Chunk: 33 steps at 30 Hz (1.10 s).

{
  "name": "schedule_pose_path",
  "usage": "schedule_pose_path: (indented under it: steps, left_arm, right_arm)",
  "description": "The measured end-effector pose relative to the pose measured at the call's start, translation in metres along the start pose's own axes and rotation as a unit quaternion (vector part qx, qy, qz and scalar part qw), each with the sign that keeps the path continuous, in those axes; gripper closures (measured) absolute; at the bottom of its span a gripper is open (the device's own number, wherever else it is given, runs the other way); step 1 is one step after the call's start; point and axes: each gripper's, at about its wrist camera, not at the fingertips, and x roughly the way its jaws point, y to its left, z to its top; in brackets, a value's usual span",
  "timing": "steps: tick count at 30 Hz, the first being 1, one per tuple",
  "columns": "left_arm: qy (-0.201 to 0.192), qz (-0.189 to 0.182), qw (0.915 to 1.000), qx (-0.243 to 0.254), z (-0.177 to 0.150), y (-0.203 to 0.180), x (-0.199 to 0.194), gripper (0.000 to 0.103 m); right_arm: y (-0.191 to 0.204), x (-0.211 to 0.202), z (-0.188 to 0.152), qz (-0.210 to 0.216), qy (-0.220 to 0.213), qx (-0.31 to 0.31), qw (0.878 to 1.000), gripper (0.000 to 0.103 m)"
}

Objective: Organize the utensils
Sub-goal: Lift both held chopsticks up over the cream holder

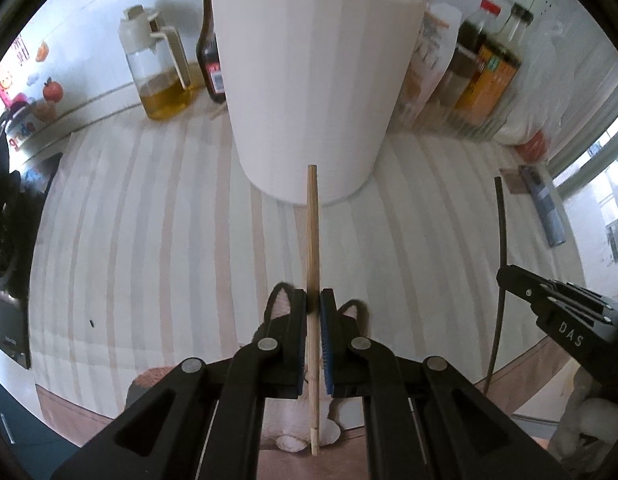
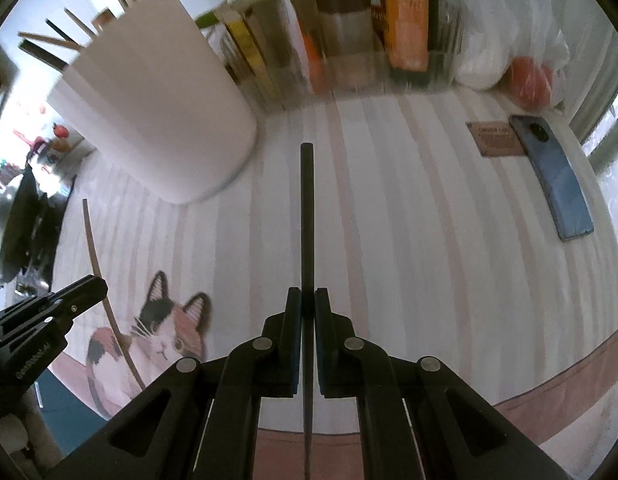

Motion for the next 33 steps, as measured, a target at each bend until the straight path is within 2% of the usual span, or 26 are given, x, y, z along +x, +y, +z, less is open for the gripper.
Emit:
schedule_pose_path:
  steps: [9, 19, 28, 33]
  left_arm:
    - [-0.042, -0.011, 0.9991, -0.004, 0.024, -0.001, -0.030, 0.099]
    - [-0.105, -0.019, 0.9942, -0.014, 0.052, 0.006, -0.078, 0.099]
    - [-0.158, -0.016, 0.9870, -0.024, 0.072, 0.018, -0.134, 0.099]
    - [-0.186, -0.002, 0.9822, -0.027, 0.085, 0.019, -0.164, 0.099]
  right_arm:
    - [0.009, -0.036, 0.018, 0.018, -0.065, -0.004, 0.998, 0.097]
    - [0.027, -0.076, 0.045, 0.045, -0.127, -0.010, 0.991, 0.097]
    - [0.059, -0.120, 0.083, 0.079, -0.187, -0.032, 0.979, 0.097]
    - [0.081, -0.147, 0.111, 0.104, -0.223, -0.047, 0.968, 0.097]
